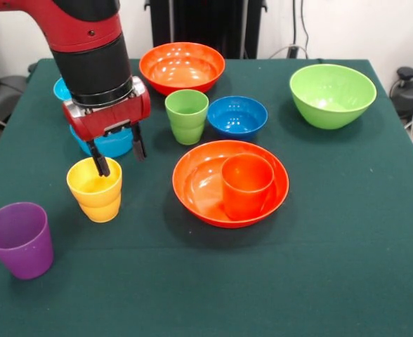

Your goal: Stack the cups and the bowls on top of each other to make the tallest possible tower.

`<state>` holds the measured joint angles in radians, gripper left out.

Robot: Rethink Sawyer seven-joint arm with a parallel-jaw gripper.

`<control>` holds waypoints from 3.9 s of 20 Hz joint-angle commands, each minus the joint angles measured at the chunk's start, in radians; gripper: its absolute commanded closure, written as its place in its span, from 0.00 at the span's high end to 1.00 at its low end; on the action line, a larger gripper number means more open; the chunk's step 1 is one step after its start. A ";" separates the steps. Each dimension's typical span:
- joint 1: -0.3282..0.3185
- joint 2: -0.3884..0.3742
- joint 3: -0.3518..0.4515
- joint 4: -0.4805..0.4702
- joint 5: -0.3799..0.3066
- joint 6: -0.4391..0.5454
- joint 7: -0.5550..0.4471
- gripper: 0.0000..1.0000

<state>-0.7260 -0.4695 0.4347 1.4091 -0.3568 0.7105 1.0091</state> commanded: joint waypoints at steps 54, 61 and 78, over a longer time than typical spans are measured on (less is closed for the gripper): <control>0.109 0.021 -0.092 -0.046 -0.152 -0.078 0.028 1.00; 0.128 0.015 -0.156 -0.066 -0.151 -0.044 0.068 1.00; 0.127 -0.008 -0.177 0.020 -0.122 -0.083 0.050 1.00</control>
<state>-0.6330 -0.4796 0.2472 1.3874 -0.4398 0.6046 1.0091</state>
